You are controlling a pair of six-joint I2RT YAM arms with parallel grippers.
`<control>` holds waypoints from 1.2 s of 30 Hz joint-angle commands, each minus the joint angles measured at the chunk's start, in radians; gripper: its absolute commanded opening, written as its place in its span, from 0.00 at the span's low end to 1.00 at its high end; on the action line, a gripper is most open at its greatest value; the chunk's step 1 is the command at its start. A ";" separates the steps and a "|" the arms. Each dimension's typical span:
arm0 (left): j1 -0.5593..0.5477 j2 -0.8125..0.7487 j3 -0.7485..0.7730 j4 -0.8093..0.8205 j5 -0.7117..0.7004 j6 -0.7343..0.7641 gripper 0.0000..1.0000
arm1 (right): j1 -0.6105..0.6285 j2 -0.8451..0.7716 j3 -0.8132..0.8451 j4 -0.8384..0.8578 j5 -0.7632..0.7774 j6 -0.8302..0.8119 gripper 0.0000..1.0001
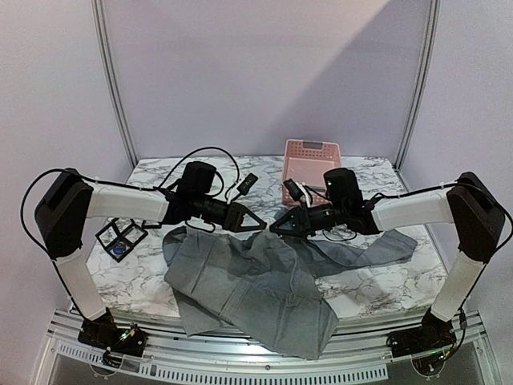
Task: Remove the brooch from the garment
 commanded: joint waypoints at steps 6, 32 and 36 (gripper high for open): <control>-0.042 -0.045 0.015 0.077 0.115 0.024 0.00 | -0.038 0.101 0.013 -0.063 0.101 0.135 0.00; -0.094 -0.030 0.040 -0.008 0.116 0.085 0.00 | -0.049 0.180 0.173 -0.264 0.098 0.005 0.05; -0.098 -0.027 0.043 -0.015 0.110 0.090 0.00 | -0.049 0.174 0.180 -0.265 0.112 -0.003 0.07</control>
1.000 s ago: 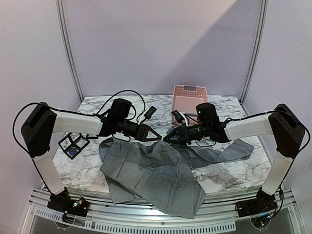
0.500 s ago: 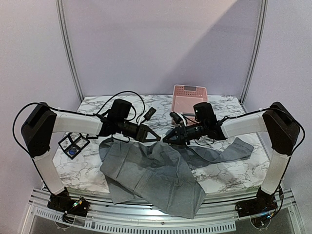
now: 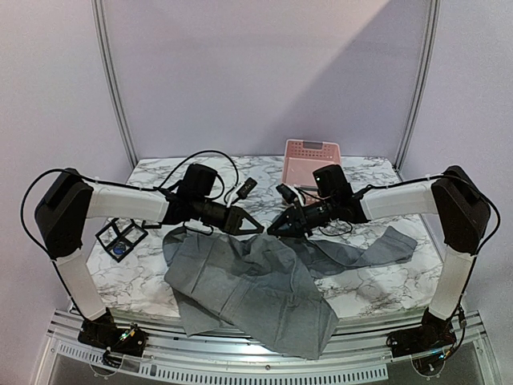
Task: Remove the brooch from the garment
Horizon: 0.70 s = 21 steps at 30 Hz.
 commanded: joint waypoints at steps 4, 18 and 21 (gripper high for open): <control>-0.097 -0.025 0.047 0.061 0.173 0.064 0.00 | -0.023 0.054 0.027 -0.048 0.219 0.022 0.08; -0.119 -0.030 0.054 0.029 0.163 0.090 0.00 | -0.025 0.068 0.026 0.014 0.233 0.075 0.12; -0.119 -0.026 0.055 0.026 0.161 0.090 0.00 | -0.025 0.064 0.027 0.014 0.236 0.069 0.13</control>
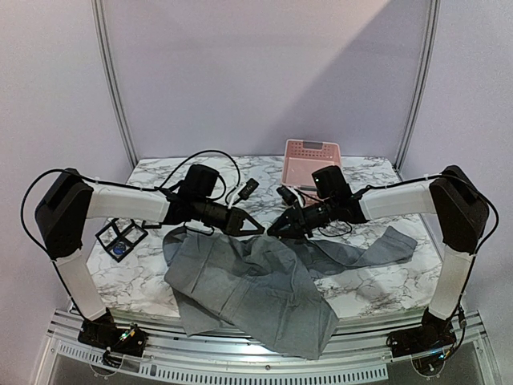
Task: Remove the brooch from the garment
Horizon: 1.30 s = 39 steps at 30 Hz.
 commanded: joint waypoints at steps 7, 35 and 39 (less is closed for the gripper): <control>-0.102 -0.015 0.054 0.041 0.171 0.028 0.00 | -0.025 0.030 0.003 0.062 0.214 0.020 0.16; -0.015 0.014 0.031 0.200 0.206 -0.139 0.00 | -0.018 -0.323 -0.304 0.340 0.079 -0.167 0.54; 0.000 0.027 0.012 0.327 0.234 -0.242 0.00 | -0.004 -0.340 -0.316 0.333 0.074 -0.177 0.54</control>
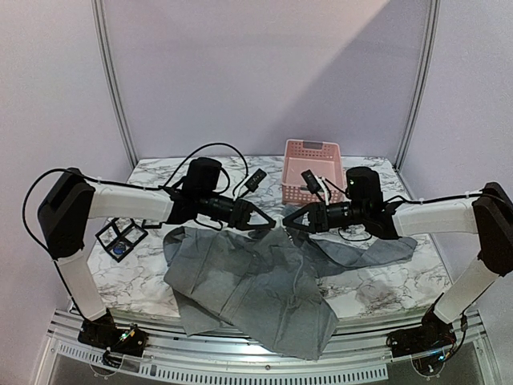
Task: Remove the brooch from the garment
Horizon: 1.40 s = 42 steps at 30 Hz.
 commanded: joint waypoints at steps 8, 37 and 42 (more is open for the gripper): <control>0.040 0.031 -0.040 0.238 0.062 -0.181 0.00 | 0.029 -0.041 -0.040 0.075 -0.003 0.000 0.54; 0.028 0.033 -0.079 0.371 0.074 -0.246 0.00 | 0.041 -0.008 -0.006 0.144 0.058 0.030 0.18; 0.027 0.032 -0.077 0.358 0.075 -0.238 0.00 | 0.043 0.006 0.007 0.136 0.067 0.026 0.12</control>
